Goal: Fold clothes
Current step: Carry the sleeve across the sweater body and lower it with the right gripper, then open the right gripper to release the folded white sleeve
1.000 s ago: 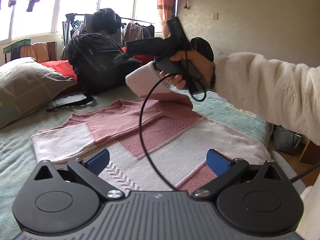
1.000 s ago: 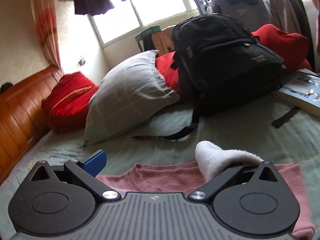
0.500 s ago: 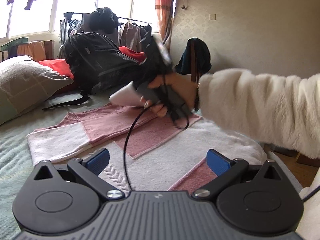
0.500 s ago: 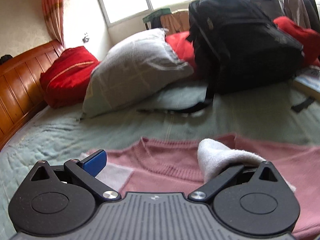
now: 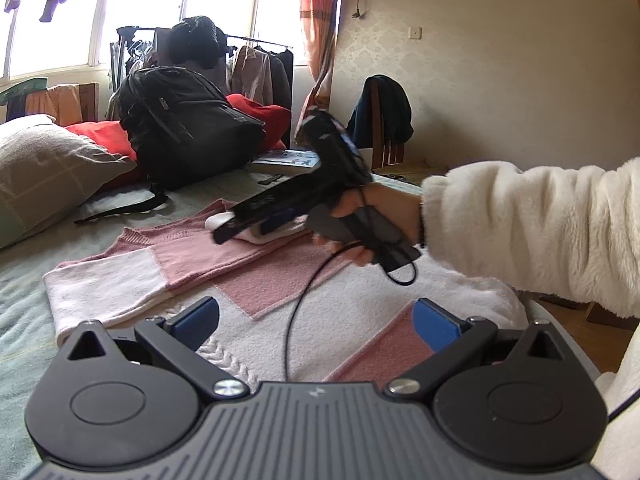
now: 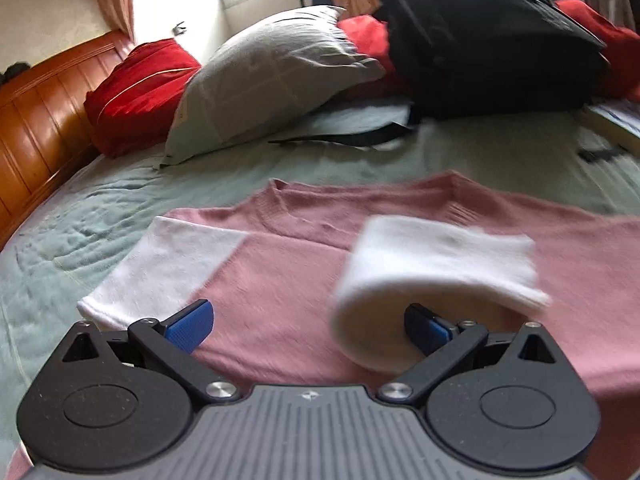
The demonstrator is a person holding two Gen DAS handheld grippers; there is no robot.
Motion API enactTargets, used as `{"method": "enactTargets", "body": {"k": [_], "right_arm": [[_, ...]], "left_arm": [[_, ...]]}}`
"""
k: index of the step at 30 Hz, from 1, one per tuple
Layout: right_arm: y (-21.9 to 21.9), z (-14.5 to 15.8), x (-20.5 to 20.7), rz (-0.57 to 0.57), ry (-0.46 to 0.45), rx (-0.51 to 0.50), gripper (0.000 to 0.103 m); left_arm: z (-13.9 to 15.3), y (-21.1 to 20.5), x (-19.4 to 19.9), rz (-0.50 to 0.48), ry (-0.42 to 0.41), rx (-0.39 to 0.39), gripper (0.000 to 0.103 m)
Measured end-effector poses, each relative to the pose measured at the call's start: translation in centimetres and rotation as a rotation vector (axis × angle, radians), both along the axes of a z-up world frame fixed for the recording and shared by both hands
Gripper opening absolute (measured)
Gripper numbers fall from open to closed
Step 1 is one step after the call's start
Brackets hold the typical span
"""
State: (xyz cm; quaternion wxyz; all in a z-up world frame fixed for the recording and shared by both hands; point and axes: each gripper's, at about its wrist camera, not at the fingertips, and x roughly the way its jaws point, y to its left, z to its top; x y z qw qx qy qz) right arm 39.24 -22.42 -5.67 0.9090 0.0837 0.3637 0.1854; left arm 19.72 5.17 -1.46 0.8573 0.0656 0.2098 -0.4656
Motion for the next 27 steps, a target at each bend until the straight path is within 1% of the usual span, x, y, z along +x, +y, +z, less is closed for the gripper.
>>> {"method": "enactTargets", "body": {"k": [4, 8, 11, 16, 20, 23, 26, 27], "right_arm": [[-2.5, 0.2, 0.5, -0.079, 0.017, 0.073, 0.103], [-3.5, -0.5, 2.2, -0.141, 0.051, 0.155, 0.103], [-2.6, -0.3, 2.9, -0.154, 0.022, 0.152, 0.103], [1.5, 0.9, 3.2, -0.036, -0.049, 0.106, 0.103], [5.4, 2.1, 2.5, 0.076, -0.132, 0.017, 0.103], [7.5, 2.5, 2.0, 0.151, -0.148, -0.034, 0.103], [8.5, 2.9, 1.4, 0.199, -0.154, -0.088, 0.103], [8.5, 3.0, 1.2, 0.196, -0.157, -0.108, 0.103]], "left_arm": [[0.1, 0.0, -0.2, -0.008, -0.006, -0.004, 0.102], [0.2, -0.2, -0.6, -0.017, -0.018, -0.002, 0.102], [0.4, -0.4, -0.9, -0.034, -0.023, -0.008, 0.102], [0.4, -0.7, -1.4, -0.055, -0.034, -0.003, 0.102], [0.6, -0.9, -1.9, -0.05, -0.048, 0.004, 0.102], [0.7, -1.0, -2.3, -0.061, -0.058, 0.004, 0.102], [0.8, -1.0, -2.5, -0.07, -0.064, 0.003, 0.102], [0.8, -0.9, -2.5, -0.071, -0.066, 0.001, 0.102]]}}
